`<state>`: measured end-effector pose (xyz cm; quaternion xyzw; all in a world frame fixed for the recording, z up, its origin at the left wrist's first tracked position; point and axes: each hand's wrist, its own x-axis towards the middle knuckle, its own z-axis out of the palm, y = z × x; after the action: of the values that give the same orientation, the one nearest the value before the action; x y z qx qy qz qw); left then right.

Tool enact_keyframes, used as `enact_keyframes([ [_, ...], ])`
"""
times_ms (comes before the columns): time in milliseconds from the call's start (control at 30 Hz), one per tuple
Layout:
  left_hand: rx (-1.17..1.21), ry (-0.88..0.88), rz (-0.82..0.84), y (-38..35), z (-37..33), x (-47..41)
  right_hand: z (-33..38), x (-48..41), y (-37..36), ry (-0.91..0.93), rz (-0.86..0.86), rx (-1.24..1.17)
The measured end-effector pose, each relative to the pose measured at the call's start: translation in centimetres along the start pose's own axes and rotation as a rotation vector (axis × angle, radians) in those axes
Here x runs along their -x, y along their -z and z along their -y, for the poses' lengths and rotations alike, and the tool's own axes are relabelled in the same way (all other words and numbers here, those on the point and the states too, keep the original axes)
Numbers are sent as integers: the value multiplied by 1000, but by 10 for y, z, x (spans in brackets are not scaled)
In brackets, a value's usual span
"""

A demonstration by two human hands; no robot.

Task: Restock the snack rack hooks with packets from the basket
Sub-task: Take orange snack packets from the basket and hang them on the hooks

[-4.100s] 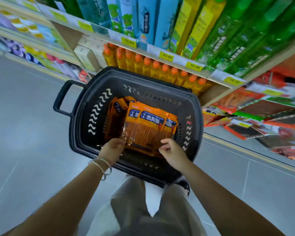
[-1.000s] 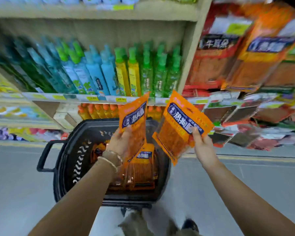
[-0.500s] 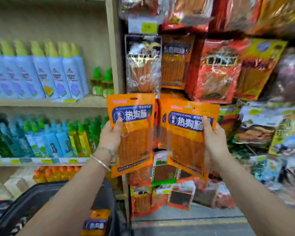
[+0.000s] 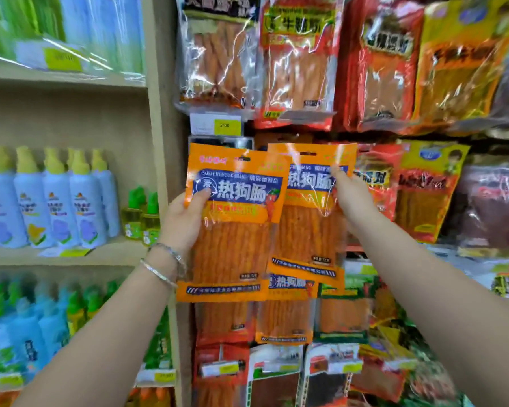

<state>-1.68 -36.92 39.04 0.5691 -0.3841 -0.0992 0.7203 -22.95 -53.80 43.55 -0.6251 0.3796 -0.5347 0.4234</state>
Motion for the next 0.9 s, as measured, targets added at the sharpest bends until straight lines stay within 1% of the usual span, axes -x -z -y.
enact_keyframes([
  [167,42,-13,-9,-19,5,-36,15,-45,-18,44,54,-22],
  [333,80,20,55,-29,15,-61,12,-73,-33,-6,88,-162],
  [433,86,33,71,-34,20,-68,5,-83,-38,-30,92,-147],
  [500,95,48,67,-39,23,-70,0,-85,-39,-30,48,-111],
  [600,81,82,73,-47,24,-70,-12,-88,-35,94,-23,-50],
  [733,91,113,87,-60,24,-69,-33,-80,-28,339,-30,31],
  [800,97,134,72,-68,24,-69,-39,-71,-22,435,-126,32],
  [833,104,137,75,-73,23,-68,-41,-66,-20,464,-157,19],
  [867,108,131,78,-78,22,-66,-43,-62,-18,463,-138,-22],
  [900,108,123,81,-85,19,-63,-44,-58,-19,423,-62,-92],
])
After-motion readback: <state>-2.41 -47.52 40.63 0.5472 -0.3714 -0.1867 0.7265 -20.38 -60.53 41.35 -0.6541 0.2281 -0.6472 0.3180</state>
